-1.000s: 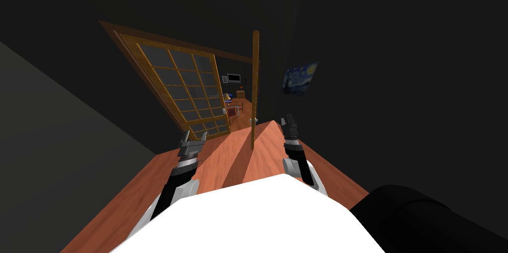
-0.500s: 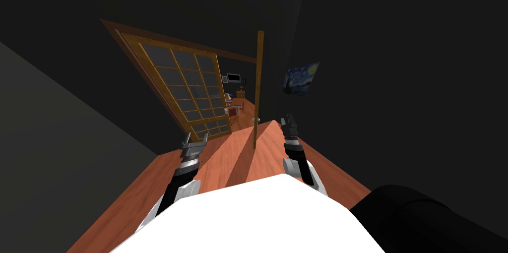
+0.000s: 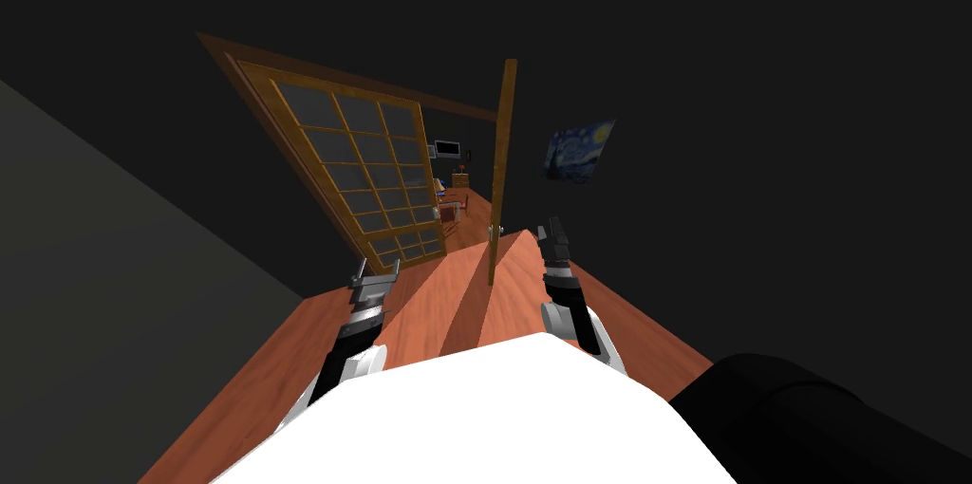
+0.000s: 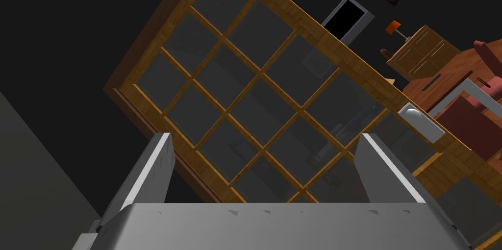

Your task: Pull the door open

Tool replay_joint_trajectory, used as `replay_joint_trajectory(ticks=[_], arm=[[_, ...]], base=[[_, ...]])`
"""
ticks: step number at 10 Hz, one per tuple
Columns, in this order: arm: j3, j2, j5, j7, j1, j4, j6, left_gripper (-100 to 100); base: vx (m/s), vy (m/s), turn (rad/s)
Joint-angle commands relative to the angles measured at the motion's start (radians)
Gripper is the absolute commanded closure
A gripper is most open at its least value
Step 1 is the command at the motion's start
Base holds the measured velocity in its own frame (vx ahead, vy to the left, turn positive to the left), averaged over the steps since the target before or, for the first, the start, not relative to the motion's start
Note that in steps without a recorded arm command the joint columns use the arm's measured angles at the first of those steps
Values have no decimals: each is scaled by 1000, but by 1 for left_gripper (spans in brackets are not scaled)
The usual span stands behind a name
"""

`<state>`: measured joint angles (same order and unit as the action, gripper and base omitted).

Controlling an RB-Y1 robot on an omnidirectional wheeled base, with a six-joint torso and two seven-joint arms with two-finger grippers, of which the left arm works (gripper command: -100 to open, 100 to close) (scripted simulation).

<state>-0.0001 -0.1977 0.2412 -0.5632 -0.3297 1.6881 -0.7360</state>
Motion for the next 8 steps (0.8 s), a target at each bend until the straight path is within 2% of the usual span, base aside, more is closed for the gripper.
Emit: replay_joint_trajectory(ticks=[1,8], arm=[[-7,-5,18,-24,4,-28,-14,-100],[-47,-14,96,-111,35,-156,-71,-100]], base=[[19,118,-16],[54,123,-11]])
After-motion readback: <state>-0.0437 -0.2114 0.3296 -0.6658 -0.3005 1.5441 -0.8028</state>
